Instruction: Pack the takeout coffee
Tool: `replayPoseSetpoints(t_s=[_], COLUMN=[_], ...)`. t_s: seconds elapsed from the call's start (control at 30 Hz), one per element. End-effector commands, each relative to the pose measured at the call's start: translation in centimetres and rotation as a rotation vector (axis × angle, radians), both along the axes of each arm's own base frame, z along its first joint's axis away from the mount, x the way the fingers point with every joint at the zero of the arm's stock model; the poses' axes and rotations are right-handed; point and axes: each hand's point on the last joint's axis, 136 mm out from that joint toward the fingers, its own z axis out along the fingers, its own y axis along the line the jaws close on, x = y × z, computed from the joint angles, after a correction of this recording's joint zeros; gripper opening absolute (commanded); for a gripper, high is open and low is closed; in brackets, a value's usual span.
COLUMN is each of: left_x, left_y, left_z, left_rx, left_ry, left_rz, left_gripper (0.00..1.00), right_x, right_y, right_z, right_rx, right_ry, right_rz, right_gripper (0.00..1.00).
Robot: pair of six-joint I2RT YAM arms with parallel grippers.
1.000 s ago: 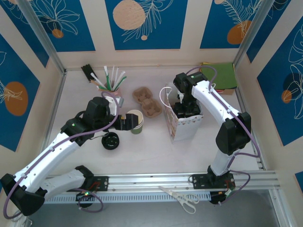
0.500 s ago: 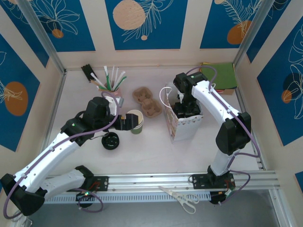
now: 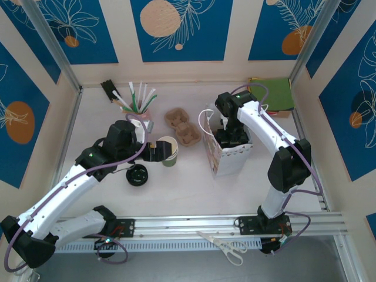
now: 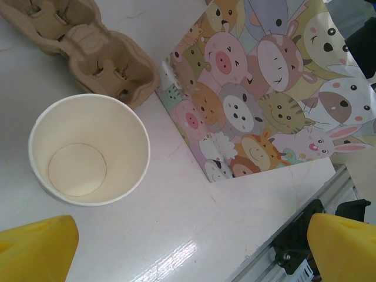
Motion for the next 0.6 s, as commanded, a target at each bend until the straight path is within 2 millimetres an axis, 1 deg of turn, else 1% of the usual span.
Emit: replayPoseSetpoints(t_s=[0.0, 0.57], left_x=[0.40, 0.45], left_y=[0.18, 0.10], left_z=[0.84, 0.88], left_rx=[-0.007, -0.009], left_ry=[-0.037, -0.035], left_rz=[0.003, 0.002], left_gripper=[1.00, 1.00], right_x=[-0.70, -0.65], right_y=[0.45, 0.33], right_z=[0.18, -0.05], right_rx=[0.024, 0.023], right_ry=[0.022, 0.024], right_rz=[-0.015, -0.015], right_gripper=[0.65, 0.65])
